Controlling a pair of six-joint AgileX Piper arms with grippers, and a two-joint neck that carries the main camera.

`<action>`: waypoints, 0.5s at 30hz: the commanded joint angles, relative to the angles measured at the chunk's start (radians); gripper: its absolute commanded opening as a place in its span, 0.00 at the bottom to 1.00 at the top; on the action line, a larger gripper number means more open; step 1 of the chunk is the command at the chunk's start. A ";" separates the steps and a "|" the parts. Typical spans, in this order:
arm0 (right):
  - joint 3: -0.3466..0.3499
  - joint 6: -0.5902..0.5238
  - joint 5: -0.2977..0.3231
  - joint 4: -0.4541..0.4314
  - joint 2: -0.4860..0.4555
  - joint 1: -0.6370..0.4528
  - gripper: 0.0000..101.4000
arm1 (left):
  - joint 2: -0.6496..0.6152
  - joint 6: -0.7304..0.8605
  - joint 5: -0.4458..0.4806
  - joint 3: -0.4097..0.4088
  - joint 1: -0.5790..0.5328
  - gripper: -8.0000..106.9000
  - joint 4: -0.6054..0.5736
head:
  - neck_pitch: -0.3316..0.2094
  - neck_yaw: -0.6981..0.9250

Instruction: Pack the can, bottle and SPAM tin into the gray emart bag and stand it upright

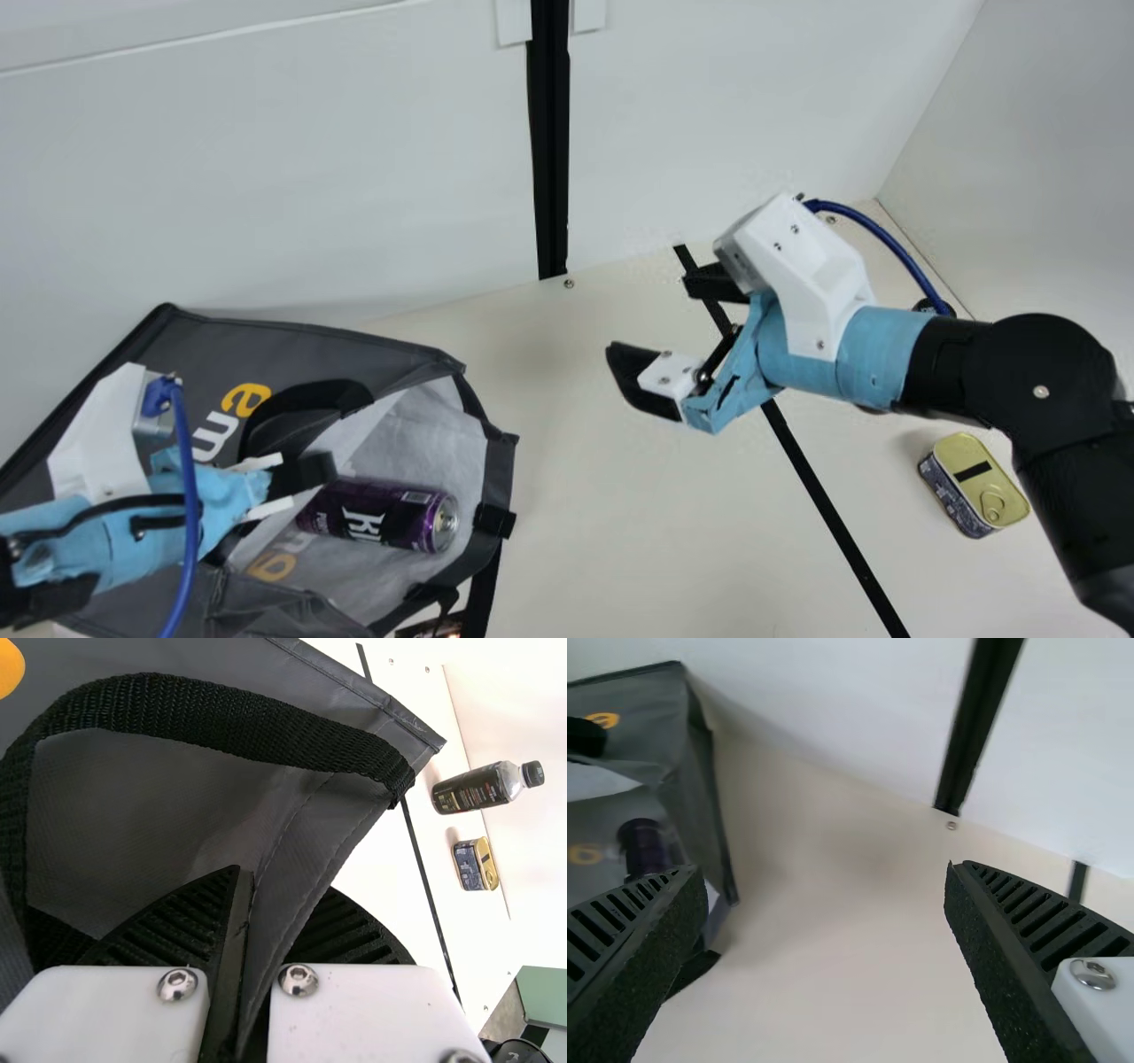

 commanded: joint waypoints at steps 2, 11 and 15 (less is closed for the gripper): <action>-0.007 0.121 -0.045 -0.125 -0.010 0.011 0.94 | 0.000 0.000 0.000 0.000 0.000 0.00 0.000 | -0.023 -0.002; -0.038 0.384 -0.079 -0.394 -0.044 0.036 0.94 | 0.000 0.000 0.000 0.000 0.000 0.00 0.000 | -0.023 -0.002; -0.052 0.489 -0.068 -0.499 -0.059 0.045 0.94 | 0.000 0.000 0.000 0.000 0.000 0.00 0.000 | -0.023 -0.002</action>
